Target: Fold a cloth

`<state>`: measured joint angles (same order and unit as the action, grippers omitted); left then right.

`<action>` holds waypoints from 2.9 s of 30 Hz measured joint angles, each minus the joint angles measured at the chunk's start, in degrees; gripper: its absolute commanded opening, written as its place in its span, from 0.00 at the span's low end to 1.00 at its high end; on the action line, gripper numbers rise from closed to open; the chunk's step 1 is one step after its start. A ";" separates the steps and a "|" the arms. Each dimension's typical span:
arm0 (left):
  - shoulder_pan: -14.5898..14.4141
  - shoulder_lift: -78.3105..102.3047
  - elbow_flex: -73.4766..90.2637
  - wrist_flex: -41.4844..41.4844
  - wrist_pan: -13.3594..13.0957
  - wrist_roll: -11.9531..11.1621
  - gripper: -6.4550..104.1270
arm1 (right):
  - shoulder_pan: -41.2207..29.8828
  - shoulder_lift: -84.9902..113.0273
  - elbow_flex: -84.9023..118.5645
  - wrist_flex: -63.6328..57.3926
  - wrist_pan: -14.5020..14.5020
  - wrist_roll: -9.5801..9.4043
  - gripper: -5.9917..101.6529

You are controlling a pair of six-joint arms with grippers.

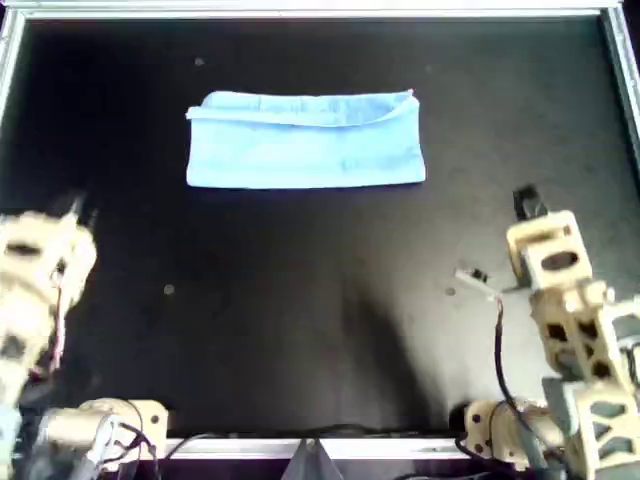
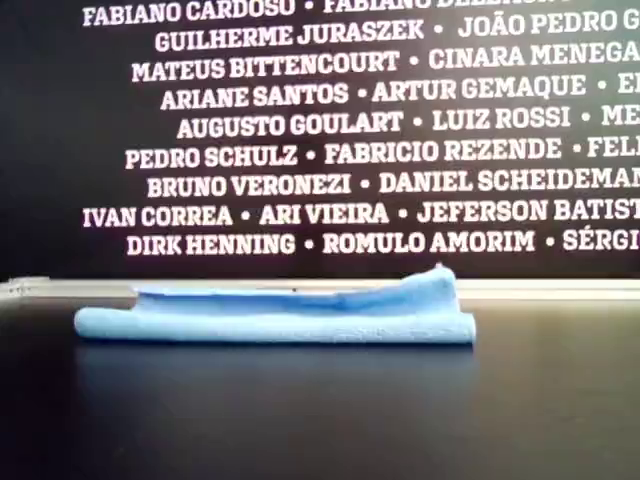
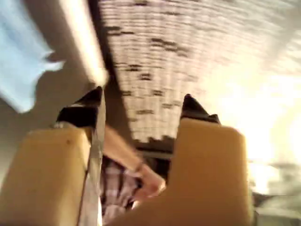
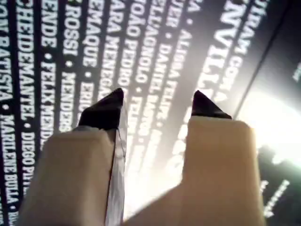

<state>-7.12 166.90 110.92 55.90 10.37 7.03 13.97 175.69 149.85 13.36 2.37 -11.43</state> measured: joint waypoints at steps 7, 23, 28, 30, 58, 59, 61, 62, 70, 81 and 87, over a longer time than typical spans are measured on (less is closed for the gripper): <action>0.18 11.43 23.20 -11.16 0.18 0.00 0.58 | 0.00 0.97 4.83 0.00 0.00 0.18 0.58; 5.63 11.07 51.24 -29.18 -0.44 0.00 0.57 | -7.47 0.97 21.09 0.09 0.35 5.89 0.59; 6.06 11.07 57.92 -30.41 -0.44 0.00 0.57 | -7.47 0.97 22.50 0.09 0.62 13.10 0.59; 6.06 10.99 59.50 -30.41 -0.35 0.00 0.58 | -7.47 0.97 23.03 0.09 0.88 13.71 0.59; 6.06 -10.63 54.58 -31.46 0.53 -0.18 0.73 | -1.23 -65.39 -5.80 -0.09 -0.26 14.94 0.81; 6.06 -12.66 52.47 -31.55 0.53 -0.09 0.76 | -1.14 -68.38 -8.79 -0.09 -0.26 14.94 0.85; 5.98 -17.84 48.43 -32.34 0.53 -0.09 0.82 | -1.05 -73.13 -14.15 -0.09 -0.26 14.94 0.89; 5.89 -20.92 46.58 -33.13 0.53 -0.09 0.84 | -1.05 -74.88 -16.35 -0.09 -0.26 14.94 0.91; 4.22 -56.60 26.98 -43.33 0.53 -0.44 0.88 | -1.14 -82.53 -27.16 -0.09 -0.26 14.94 0.93; -0.79 -79.01 9.49 -48.08 0.18 -0.44 0.87 | -1.05 -102.66 -44.21 -0.09 -0.26 14.94 0.93; -0.88 -87.36 1.85 -48.16 -0.18 -0.70 0.87 | -0.62 -106.96 -50.45 -0.09 -0.26 14.94 0.93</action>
<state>-8.00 79.54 112.76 7.73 10.20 6.33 13.36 68.73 99.40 13.27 2.11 3.52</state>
